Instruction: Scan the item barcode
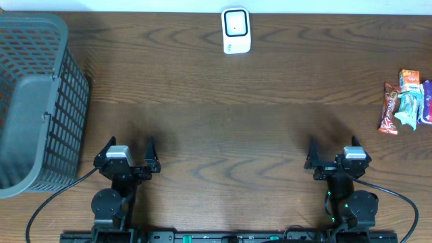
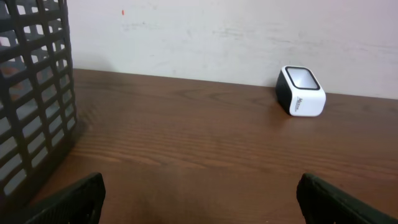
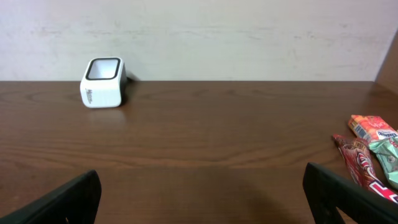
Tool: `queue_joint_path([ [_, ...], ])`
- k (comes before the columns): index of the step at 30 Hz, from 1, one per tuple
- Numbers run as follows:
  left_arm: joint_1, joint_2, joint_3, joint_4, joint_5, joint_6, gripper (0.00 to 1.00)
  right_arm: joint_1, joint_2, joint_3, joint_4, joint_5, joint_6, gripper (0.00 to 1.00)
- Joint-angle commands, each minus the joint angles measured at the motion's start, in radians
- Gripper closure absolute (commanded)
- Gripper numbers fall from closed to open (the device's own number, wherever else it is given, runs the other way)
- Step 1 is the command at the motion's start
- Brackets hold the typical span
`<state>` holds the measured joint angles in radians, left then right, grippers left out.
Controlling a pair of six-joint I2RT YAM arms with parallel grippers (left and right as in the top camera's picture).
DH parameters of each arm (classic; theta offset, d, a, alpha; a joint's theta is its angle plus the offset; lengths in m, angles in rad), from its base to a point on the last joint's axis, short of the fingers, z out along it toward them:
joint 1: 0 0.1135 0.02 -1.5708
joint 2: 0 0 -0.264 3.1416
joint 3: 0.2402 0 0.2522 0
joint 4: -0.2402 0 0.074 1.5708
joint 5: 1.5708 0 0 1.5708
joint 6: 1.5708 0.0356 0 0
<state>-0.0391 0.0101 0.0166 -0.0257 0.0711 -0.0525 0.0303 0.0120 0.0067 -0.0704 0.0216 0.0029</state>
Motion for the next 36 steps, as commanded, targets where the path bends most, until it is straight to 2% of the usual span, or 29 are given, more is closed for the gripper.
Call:
queue_joint_path([
  [1,0.006,-0.009,-0.013,-0.042,-0.001,-0.007,0.02,0.007,-0.006,-0.002,-0.004,-0.005,0.003,0.01],
  [14,-0.002,-0.009,-0.013,-0.044,0.010,0.079,0.02,0.007,-0.006,-0.002,-0.004,-0.005,0.003,0.01],
  [36,-0.002,-0.009,-0.013,-0.040,0.010,0.078,0.02,0.007,-0.006,-0.002,-0.004,-0.005,0.003,0.01],
])
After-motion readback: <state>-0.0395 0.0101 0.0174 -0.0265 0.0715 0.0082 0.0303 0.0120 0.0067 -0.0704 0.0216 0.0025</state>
